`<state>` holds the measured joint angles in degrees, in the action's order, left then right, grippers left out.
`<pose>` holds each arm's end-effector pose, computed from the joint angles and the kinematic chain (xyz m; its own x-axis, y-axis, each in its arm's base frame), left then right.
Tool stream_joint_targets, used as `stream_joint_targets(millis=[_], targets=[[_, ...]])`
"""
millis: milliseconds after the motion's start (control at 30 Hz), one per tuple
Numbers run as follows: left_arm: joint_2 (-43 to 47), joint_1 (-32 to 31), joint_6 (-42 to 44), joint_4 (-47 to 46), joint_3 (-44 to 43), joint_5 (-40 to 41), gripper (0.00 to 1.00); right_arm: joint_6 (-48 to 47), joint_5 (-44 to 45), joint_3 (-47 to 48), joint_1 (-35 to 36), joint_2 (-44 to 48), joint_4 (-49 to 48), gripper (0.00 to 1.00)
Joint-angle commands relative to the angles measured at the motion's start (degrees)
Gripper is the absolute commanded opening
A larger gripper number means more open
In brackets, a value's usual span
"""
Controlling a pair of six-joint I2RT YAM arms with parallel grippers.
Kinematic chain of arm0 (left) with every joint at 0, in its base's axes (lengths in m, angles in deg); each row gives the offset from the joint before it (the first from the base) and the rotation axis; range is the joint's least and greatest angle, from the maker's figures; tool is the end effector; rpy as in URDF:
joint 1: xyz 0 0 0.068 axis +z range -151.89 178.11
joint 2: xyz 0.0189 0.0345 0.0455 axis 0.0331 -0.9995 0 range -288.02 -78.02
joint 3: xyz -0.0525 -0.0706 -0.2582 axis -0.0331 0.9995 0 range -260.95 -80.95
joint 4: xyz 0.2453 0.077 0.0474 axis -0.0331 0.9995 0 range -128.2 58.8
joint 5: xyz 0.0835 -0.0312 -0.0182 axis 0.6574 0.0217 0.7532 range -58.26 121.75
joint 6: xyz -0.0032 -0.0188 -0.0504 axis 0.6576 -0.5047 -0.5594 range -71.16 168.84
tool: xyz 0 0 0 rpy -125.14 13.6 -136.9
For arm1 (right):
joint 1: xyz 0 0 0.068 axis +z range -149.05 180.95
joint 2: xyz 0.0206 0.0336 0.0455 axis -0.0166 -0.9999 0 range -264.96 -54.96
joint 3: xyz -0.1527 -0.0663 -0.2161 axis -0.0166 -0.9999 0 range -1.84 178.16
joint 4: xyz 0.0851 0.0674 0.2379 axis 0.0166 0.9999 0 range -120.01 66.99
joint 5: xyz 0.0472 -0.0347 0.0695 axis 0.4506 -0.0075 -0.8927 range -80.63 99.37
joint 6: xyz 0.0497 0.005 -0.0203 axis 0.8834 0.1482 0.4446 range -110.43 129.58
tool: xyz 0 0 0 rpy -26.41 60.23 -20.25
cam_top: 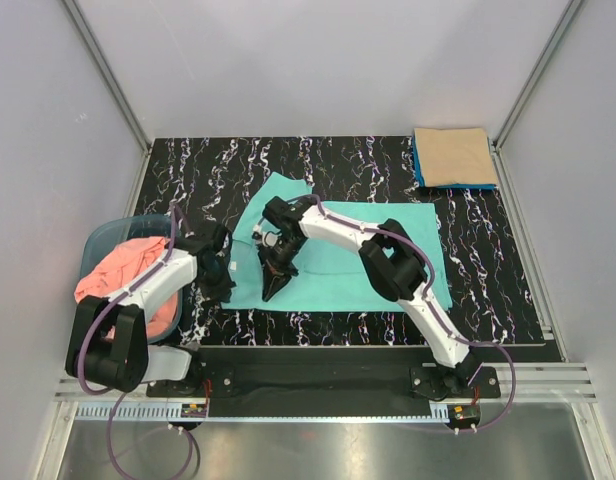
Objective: Fold and stack the t-shirts
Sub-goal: Fold the tshirt
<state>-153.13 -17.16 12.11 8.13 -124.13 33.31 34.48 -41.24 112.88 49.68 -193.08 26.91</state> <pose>0.2069 -0.0555 0.1826 -0.9112 -0.3711 -0.1791 -0.3583 0.9282 -0.1002 0.2970 0.3801 0.1523 -0.8267 -0.5368 0.1684 -0.2365 0.6031 0.7618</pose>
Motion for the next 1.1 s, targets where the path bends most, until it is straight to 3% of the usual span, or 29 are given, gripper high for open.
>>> stream_joint_targets(millis=[0, 433, 667, 867, 1067], targets=[[-1.7, 1.0, -3.0, -1.9, 1.8, 0.2, 0.00, 3.7, -1.6, 0.5, 1.1, -0.6, -3.3, 0.00], [-4.3, 3.5, -3.0, -6.8, 5.3, 0.0, 0.00, 7.4, 7.2, 1.9, 4.8, -4.3, -6.5, 0.00], [-4.8, 3.7, -3.2, -6.7, 5.4, 0.1, 0.00, 6.5, 18.2, -0.4, 5.0, -4.3, -4.0, 0.00], [-6.0, 4.0, -3.0, -6.2, 5.2, 1.2, 0.00, 5.3, 26.2, -17.0, 4.5, 6.1, -8.5, 0.00], [-7.1, 4.2, -2.6, -5.9, 4.9, 1.7, 0.00, 6.1, 26.4, -35.0, 1.0, 16.6, -15.7, 0.00]])
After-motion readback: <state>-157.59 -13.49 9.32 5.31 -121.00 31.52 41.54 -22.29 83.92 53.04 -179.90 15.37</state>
